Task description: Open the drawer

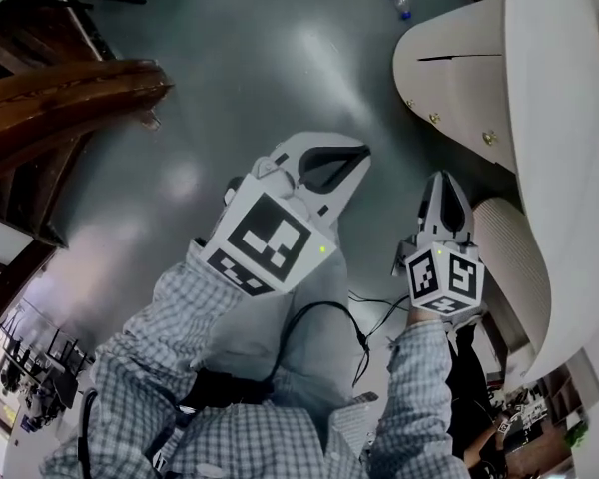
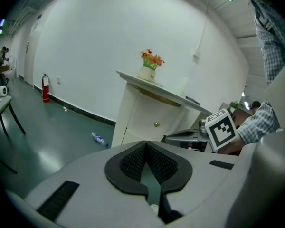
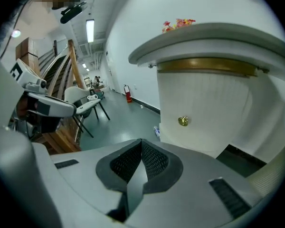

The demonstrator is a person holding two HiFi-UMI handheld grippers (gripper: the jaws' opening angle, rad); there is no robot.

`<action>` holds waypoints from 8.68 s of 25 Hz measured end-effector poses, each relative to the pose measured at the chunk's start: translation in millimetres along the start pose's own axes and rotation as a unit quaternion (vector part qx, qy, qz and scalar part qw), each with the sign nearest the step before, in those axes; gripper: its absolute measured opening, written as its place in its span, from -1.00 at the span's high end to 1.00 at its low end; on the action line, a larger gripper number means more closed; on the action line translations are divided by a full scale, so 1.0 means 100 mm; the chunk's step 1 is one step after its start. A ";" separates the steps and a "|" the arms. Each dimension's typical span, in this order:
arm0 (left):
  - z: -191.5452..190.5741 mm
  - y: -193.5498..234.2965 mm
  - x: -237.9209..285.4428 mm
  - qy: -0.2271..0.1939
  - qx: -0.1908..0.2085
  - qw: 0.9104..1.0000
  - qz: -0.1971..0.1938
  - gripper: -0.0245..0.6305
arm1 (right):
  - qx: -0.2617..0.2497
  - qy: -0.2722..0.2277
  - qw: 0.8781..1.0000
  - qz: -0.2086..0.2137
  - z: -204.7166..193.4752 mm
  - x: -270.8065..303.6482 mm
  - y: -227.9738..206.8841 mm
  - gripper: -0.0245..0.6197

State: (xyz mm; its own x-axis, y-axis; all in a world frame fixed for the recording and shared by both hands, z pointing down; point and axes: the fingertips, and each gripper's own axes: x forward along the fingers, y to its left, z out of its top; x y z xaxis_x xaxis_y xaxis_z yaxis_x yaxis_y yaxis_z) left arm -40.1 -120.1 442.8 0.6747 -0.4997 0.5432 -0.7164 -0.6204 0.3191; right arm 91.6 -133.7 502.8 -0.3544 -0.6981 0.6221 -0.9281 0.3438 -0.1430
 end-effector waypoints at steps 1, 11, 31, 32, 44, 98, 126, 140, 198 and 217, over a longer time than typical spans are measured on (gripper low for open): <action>-0.03 0.01 0.02 0.000 -0.003 1.000 -0.001 0.91 | 0.000 0.002 1.000 -0.002 -0.04 0.07 -0.03 0.90; -0.26 0.14 0.26 0.004 -0.021 1.000 -0.007 0.91 | 0.012 0.030 0.999 -0.020 -0.50 0.59 -0.31 0.90; -0.54 0.39 0.70 0.011 0.004 1.000 -0.002 0.91 | 0.023 0.087 0.993 -0.072 -1.20 1.39 -0.97 0.89; -0.54 0.39 0.71 0.011 0.005 1.000 -0.002 0.91 | 0.028 0.087 0.993 -0.074 -1.24 1.44 -1.00 0.89; -0.60 0.38 0.78 0.010 -0.017 1.000 -0.006 0.91 | 0.041 0.116 0.986 -0.114 -1.41 1.81 -1.13 0.89; -0.71 0.40 0.77 0.021 -0.012 0.999 -0.026 0.91 | 0.148 0.111 0.973 -0.138 -1.66 1.74 -0.86 0.64; -0.95 0.49 0.50 0.037 -0.013 0.999 -0.015 0.91 | 0.166 0.168 0.965 -0.114 -2.29 1.28 0.10 0.64; -0.97 0.39 0.46 0.041 -0.005 0.999 -0.016 0.91 | 0.163 0.190 0.964 -0.088 -2.47 1.16 0.38 0.63; 1.71 -1.14 -1.15 -0.029 0.086 0.996 -0.018 0.91 | 0.028 -0.076 0.996 -0.042 1.23 -2.14 0.14 0.90; 2.08 -1.37 -1.34 -0.024 0.114 0.993 -0.032 0.91 | -0.007 -0.146 0.988 -0.055 1.97 -2.63 0.12 0.90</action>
State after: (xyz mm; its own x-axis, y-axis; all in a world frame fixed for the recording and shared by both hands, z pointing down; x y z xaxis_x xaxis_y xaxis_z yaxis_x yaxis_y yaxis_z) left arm 4.7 -94.1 164.7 0.7289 -0.4793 0.4889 -0.6165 -0.7700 0.1643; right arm 151.6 -69.7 185.8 -0.2705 -0.8825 0.3847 -0.9621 0.2623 -0.0748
